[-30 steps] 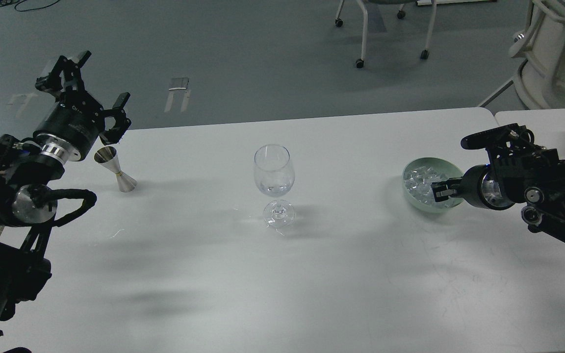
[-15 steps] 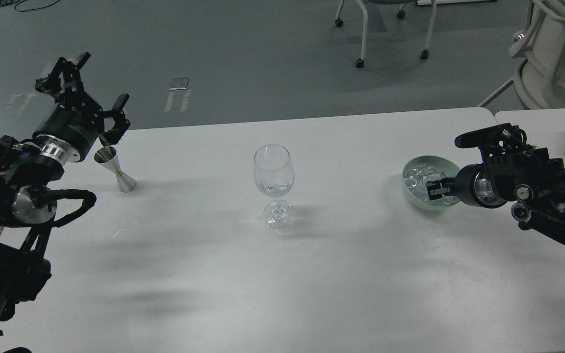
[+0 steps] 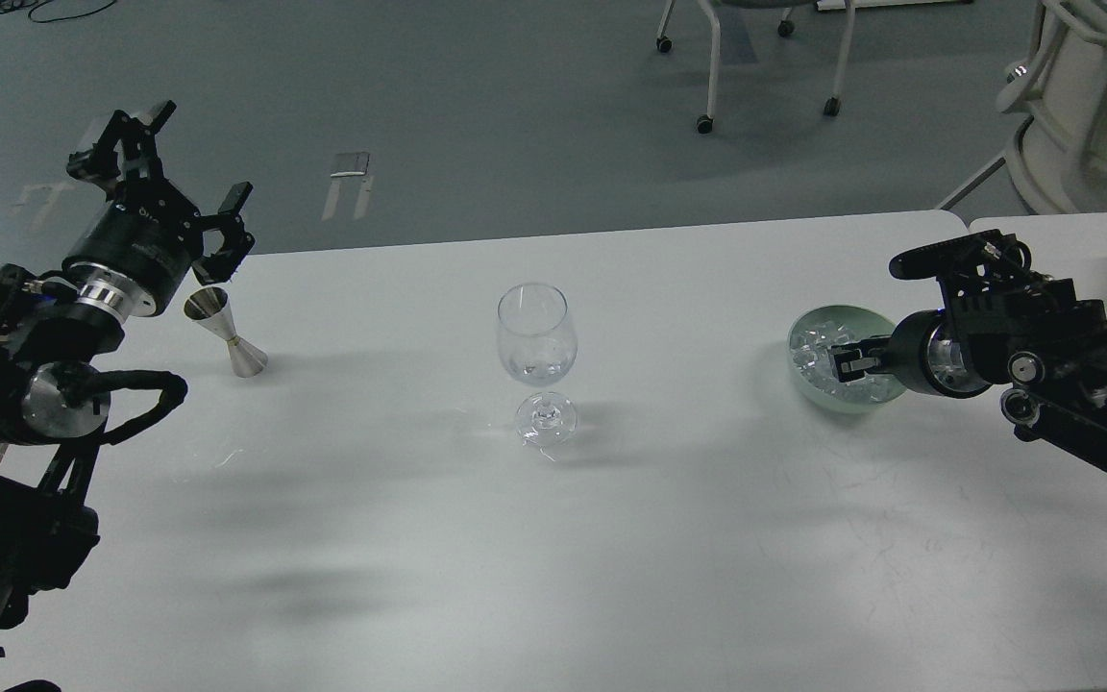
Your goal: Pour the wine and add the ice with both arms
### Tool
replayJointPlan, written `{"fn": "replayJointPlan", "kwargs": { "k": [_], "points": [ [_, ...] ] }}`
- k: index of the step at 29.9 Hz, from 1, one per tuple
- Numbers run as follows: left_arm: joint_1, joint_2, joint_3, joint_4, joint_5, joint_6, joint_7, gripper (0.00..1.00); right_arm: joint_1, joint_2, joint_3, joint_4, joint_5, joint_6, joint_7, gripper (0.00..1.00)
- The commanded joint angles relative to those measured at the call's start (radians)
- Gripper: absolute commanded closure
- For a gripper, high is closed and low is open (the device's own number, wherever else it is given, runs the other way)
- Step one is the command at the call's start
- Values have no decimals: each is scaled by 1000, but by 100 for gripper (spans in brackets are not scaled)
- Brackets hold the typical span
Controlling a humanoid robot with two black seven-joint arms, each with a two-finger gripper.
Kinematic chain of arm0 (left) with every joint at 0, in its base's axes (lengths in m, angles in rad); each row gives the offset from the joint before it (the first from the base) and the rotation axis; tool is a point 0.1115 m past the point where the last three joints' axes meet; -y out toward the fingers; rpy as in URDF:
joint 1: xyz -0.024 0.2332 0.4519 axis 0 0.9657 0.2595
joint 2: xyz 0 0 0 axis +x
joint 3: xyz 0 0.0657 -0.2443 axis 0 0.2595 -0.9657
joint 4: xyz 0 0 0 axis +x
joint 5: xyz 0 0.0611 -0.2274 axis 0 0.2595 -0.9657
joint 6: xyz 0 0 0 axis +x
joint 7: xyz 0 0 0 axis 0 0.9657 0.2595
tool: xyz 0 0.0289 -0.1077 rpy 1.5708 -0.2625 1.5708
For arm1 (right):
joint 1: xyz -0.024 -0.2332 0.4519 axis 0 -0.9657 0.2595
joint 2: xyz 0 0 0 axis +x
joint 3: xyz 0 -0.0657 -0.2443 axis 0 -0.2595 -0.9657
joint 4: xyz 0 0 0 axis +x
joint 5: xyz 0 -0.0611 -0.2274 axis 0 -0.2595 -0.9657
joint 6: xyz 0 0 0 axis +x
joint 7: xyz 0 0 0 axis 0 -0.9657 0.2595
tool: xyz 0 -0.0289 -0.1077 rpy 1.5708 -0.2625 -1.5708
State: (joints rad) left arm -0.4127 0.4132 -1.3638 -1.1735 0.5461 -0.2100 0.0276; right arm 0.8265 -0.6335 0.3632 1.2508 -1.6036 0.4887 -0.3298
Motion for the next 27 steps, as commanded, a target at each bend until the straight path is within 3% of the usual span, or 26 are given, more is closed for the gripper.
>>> {"fn": "replayJointPlan", "kwargs": {
  "k": [1, 11, 13, 21, 27],
  "points": [
    [0, 1, 0, 0, 0, 0, -1, 1, -1, 12, -1, -19, -1, 0, 1, 52],
    [2, -1, -1, 8, 0, 0, -1, 1, 2, 40, 0, -40, -1, 0, 3, 55],
    [2, -1, -1, 9, 0, 0, -1, 1, 11, 38, -1, -42, -1, 0, 3, 63],
    [2, 1, -1, 9, 0, 0, -1, 1, 20, 32, -4, -42, -1, 0, 1, 77],
    [0, 1, -1, 9, 0, 0, -1, 1, 16, 31, -6, -42, 1, 0, 1, 77]
  ]
}}
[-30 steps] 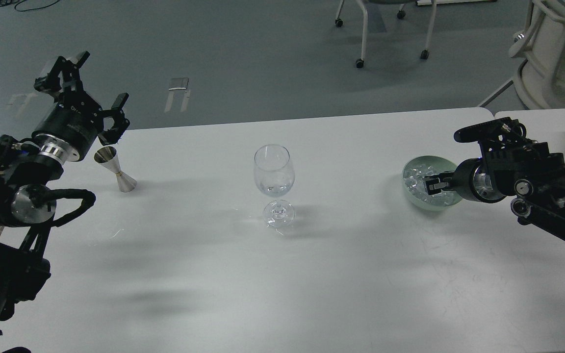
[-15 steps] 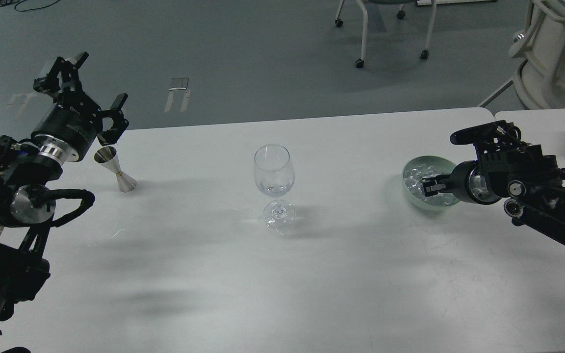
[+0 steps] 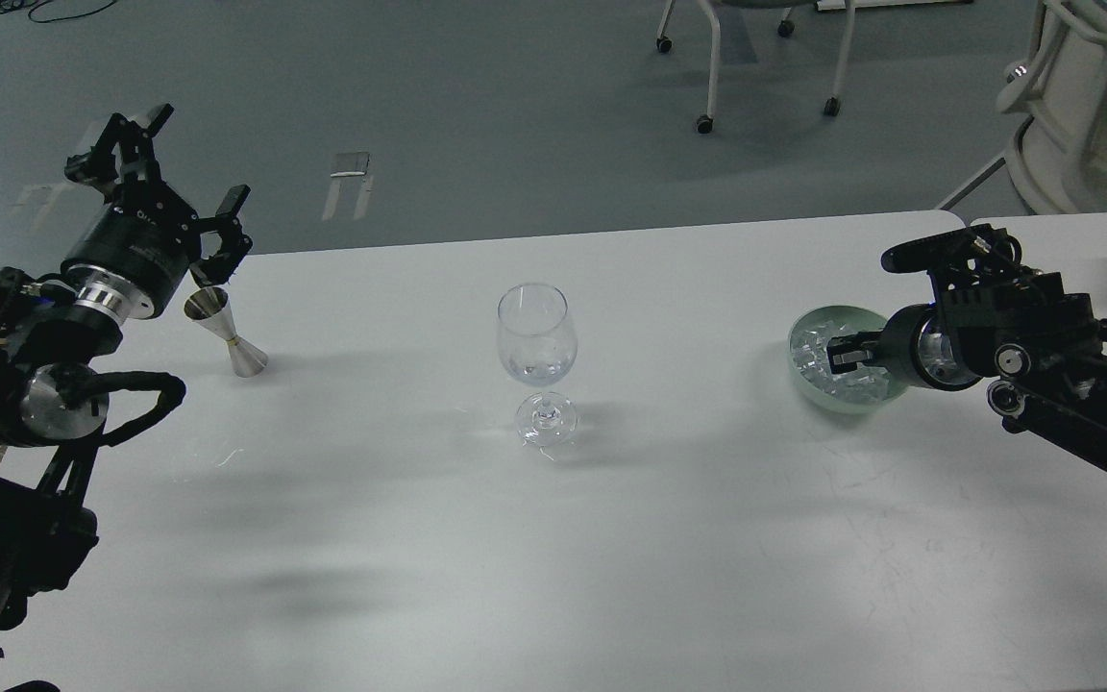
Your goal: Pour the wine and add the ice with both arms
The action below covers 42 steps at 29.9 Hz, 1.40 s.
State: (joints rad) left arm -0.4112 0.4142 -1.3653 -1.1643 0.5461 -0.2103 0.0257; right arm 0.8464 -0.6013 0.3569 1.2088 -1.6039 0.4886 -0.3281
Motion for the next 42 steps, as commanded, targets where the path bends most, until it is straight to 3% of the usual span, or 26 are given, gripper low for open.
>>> {"fn": "replayJointPlan", "kwargs": {
  "k": [1, 13, 23, 34, 42],
  "points": [
    [-1, 2, 0, 0, 0, 0, -1, 1, -4, 0, 1, 0, 2, 0, 0, 77],
    [0, 2, 0, 0, 0, 0, 0, 1, -13, 2, -1, 5, 6, 0, 0, 63],
    [0, 3, 0, 0, 0, 0, 0, 1, -21, 0, -1, 9, 6, 0, 0, 60],
    [0, 3, -1, 0, 0, 0, -1, 1, -29, -5, -1, 11, 4, 0, -2, 66],
    [0, 3, -1, 0, 0, 0, -1, 1, -29, -8, -3, 11, 6, 0, -2, 81]
  ]
}}
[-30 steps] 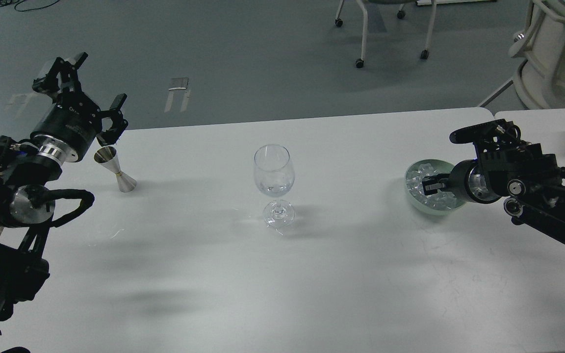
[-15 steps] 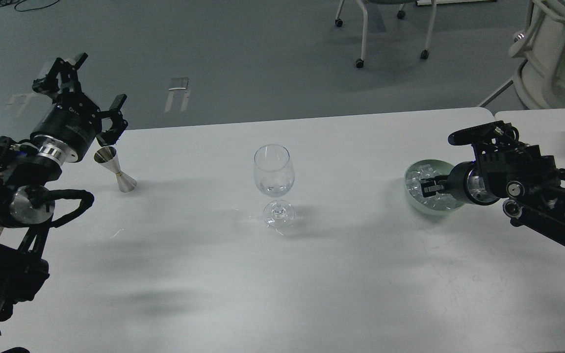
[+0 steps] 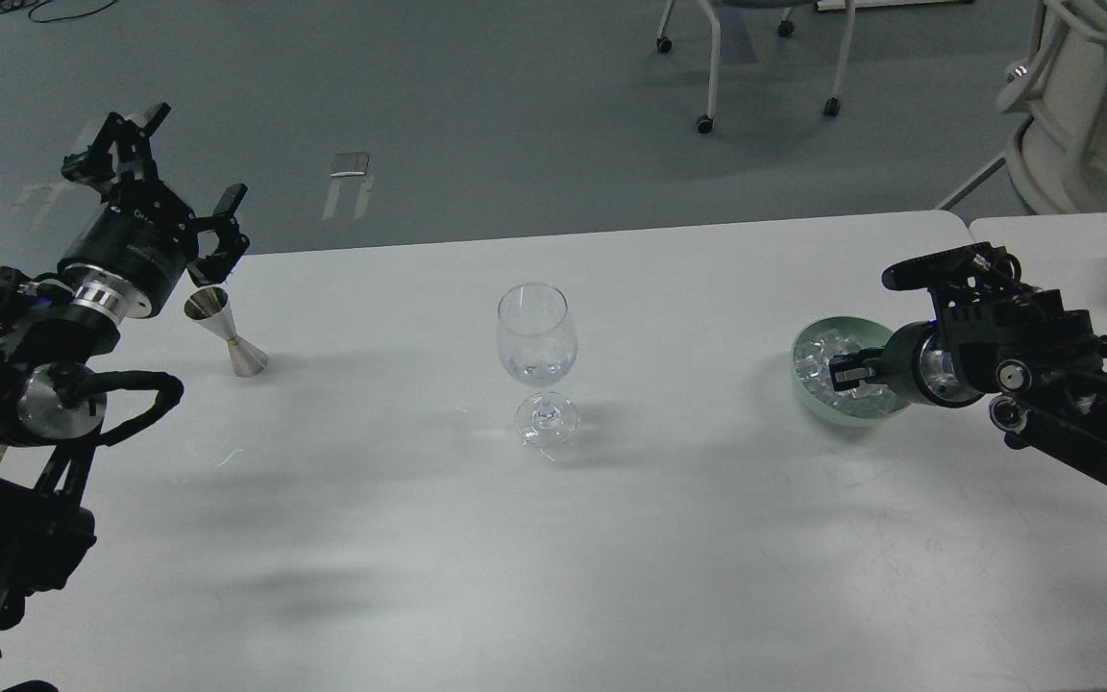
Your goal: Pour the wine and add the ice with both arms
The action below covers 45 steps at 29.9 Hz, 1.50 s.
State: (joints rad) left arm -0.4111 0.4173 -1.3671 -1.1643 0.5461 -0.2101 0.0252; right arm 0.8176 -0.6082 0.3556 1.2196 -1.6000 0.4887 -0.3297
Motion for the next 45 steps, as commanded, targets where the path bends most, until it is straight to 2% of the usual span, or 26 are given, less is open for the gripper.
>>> {"fn": "replayJointPlan", "kwargs": {
  "k": [1, 13, 17, 24, 29, 45],
  "points": [
    [0, 0, 0, 0, 0, 0, -1, 1, 0, -1, -1, -2, 2, 0, 0, 82],
    [0, 2, -1, 0, 0, 0, -1, 1, 12, -12, 14, 9, 9, 0, 0, 83],
    [0, 0, -1, 0, 0, 0, 1, 1, 9, -65, 83, 87, 14, 0, 0, 82],
    [0, -2, 0, 0, 0, 1, 1, 1, 5, -149, 98, 170, 17, 0, 1, 82],
    [-2, -2, 0, 0, 0, 1, 1, 1, 2, -225, 115, 293, 47, 0, 1, 82],
    [0, -3, 0, 0, 0, 1, 1, 1, 2, -274, 183, 442, 41, 0, -5, 83]
  ]
}}
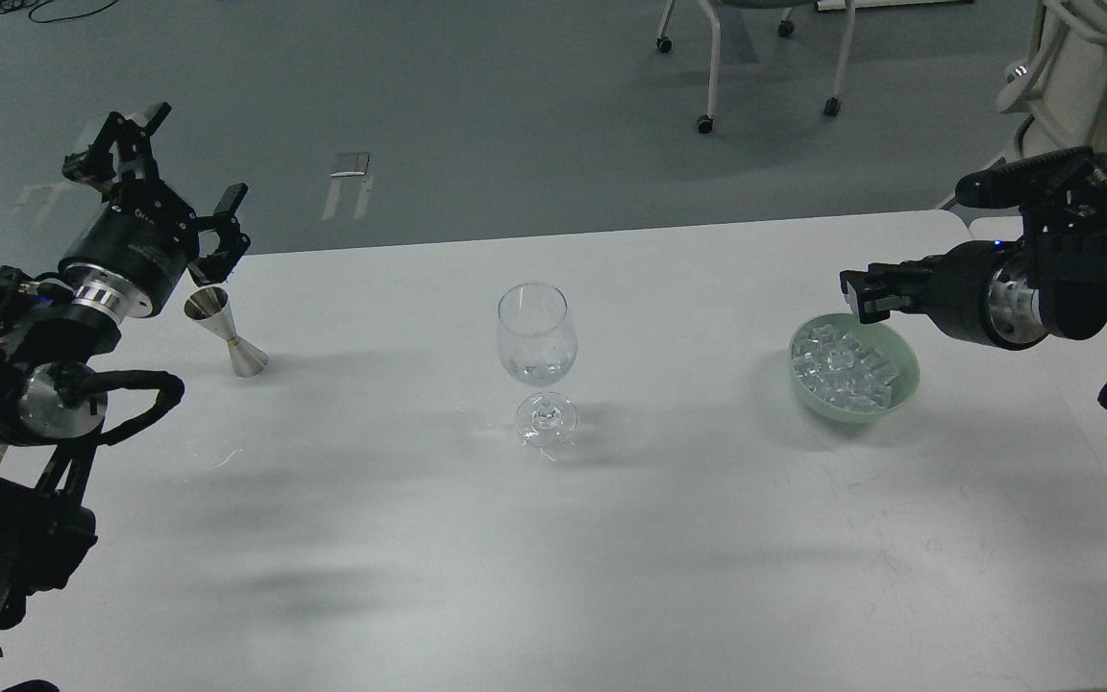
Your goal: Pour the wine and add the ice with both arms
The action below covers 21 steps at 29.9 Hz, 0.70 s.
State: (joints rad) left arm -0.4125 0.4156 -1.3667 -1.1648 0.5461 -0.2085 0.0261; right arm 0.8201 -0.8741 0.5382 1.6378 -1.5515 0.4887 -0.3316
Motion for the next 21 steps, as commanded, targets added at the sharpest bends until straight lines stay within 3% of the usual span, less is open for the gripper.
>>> {"fn": "replayJointPlan", "kwargs": {
  "k": [1, 14, 16, 20, 21],
  "points": [
    [1, -1, 0, 1, 0, 0, 0, 1, -1, -8, 0, 28, -9, 0, -7, 83],
    [1, -8, 0, 1, 0, 0, -2, 1, -79, -2, -9, 10, -53, 0, -35, 80],
    [1, -8, 0, 1, 0, 0, -2, 1, -104, 1, -9, -22, -53, 0, -35, 69],
    [1, -8, -2, 1, 0, 0, -2, 1, -116, 20, -9, -84, -51, 0, -35, 63],
    [1, -8, 0, 1, 0, 0, -2, 1, -116, 39, -9, -110, -51, 0, -35, 58]
  ]
}}
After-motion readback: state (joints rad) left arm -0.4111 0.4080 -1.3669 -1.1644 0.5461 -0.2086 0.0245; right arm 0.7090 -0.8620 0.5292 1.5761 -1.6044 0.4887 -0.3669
